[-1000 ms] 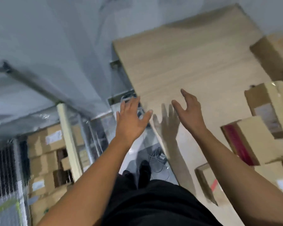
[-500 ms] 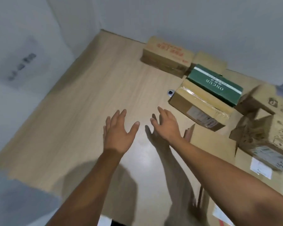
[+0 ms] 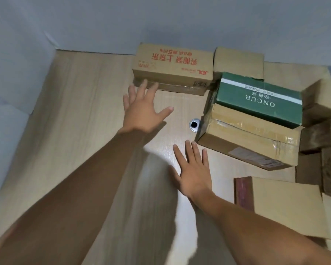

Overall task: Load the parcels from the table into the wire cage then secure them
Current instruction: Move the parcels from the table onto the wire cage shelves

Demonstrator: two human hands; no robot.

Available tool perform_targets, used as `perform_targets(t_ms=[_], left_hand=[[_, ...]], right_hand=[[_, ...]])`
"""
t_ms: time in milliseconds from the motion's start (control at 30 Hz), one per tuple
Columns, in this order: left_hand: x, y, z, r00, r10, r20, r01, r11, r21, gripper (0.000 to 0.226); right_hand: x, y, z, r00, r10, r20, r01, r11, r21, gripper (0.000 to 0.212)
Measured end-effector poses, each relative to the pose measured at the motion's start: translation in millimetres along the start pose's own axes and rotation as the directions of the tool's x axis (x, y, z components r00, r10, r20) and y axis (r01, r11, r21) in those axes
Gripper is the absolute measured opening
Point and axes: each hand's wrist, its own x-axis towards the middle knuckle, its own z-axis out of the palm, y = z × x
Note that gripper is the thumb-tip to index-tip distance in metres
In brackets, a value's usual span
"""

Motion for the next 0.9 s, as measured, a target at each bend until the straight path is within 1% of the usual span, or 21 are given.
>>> perform_targets(t_ms=[67,133,200,233,300,400,467,567,667,767,900], left_hand=[[41.7,5.3,2.1,0.993,0.112,0.023,-0.114,0.99,0.087,0.095],[80.9,10.1,3.4,0.979,0.194,0.061,-0.201,0.966,0.16,0.103],[118.2,14.8,3.2,0.967,0.235,0.099,-0.25,0.948,0.196,0.112],[135.3,16.9,2.8,0.964,0.238,0.114,-0.258,0.943,0.21,0.116],[161.6,18.4,3.1,0.965,0.202,0.169,-0.238,0.944,0.228,0.122],[174.1,12.2,8.4,0.96,0.139,0.242,-0.201,0.946,0.256,0.129],[165.5,3.3,11.4,0.964,0.145,0.224,-0.207,0.937,0.281,0.13],[142.8,-15.1,6.9,0.977,0.114,0.179,-0.165,0.937,0.309,0.13],[106.5,-34.2,-1.6,0.986,0.065,0.154,-0.112,0.941,0.318,0.129],[52.2,-54.3,-5.8,0.99,-0.015,0.138,-0.031,0.946,0.323,0.132],[-52.6,-75.4,-4.2,0.983,-0.148,0.11,0.104,0.936,0.336,0.133]], right_hand=[[-0.1,1.2,2.3,1.0,-0.007,0.016,0.007,1.0,-0.026,0.078],[0.1,0.5,4.8,1.0,0.005,-0.009,-0.006,1.0,-0.015,0.076],[1.3,0.3,6.9,0.999,0.016,-0.035,-0.016,1.0,0.006,0.073],[1.6,0.5,8.3,0.999,0.018,-0.05,-0.017,1.0,0.013,0.073],[0.3,0.8,10.6,0.998,0.021,-0.065,-0.02,1.0,0.015,0.073],[0.4,0.1,5.5,0.999,0.022,-0.024,-0.021,0.999,0.034,0.072],[0.1,-0.3,1.0,1.0,0.017,0.017,-0.018,0.999,0.05,0.071],[-0.5,-0.2,-4.4,1.0,0.01,0.011,-0.011,0.995,0.101,0.069],[-3.8,0.4,-8.0,1.0,0.0,-0.001,0.0,0.993,0.117,0.073],[-2.8,1.0,-9.1,1.0,0.018,-0.025,-0.014,0.987,0.162,0.08],[-8.5,0.4,-14.8,0.999,0.016,-0.05,0.0,0.955,0.298,0.084]])
